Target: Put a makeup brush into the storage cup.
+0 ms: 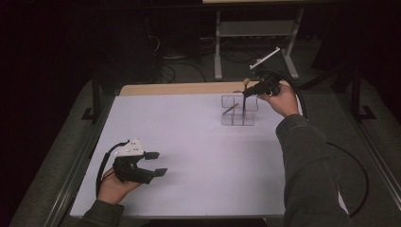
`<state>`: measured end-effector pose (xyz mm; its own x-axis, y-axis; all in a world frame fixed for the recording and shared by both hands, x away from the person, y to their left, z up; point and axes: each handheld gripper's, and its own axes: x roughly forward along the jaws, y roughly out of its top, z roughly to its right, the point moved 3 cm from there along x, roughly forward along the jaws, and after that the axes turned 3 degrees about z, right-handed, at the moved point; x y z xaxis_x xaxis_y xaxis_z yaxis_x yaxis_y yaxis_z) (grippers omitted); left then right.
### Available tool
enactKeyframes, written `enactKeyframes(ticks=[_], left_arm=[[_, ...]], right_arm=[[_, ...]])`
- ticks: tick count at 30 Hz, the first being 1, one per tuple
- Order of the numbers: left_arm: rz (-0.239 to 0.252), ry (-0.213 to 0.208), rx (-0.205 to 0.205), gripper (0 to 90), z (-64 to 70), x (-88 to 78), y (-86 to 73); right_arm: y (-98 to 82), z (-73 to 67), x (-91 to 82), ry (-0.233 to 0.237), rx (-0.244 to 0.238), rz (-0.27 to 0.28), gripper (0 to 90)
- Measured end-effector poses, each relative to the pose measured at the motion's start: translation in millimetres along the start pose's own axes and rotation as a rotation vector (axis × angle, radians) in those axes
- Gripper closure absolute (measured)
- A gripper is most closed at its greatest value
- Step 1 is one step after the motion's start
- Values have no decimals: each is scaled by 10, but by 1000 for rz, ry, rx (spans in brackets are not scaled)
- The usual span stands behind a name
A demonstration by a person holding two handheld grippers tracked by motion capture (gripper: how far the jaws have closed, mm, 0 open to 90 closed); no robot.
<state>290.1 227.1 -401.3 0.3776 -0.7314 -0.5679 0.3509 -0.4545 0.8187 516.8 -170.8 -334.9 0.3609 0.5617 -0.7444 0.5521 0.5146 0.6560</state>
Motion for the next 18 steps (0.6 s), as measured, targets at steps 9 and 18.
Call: enactKeyframes(ticks=[9,18], left_arm=[[-3,-3,0,320,4,4,4],[0,-1,-11,319,1,20,-6]], right_arm=[[-90,22,60,3,18,1,830],[-94,8,93,0,19,-4,822]])
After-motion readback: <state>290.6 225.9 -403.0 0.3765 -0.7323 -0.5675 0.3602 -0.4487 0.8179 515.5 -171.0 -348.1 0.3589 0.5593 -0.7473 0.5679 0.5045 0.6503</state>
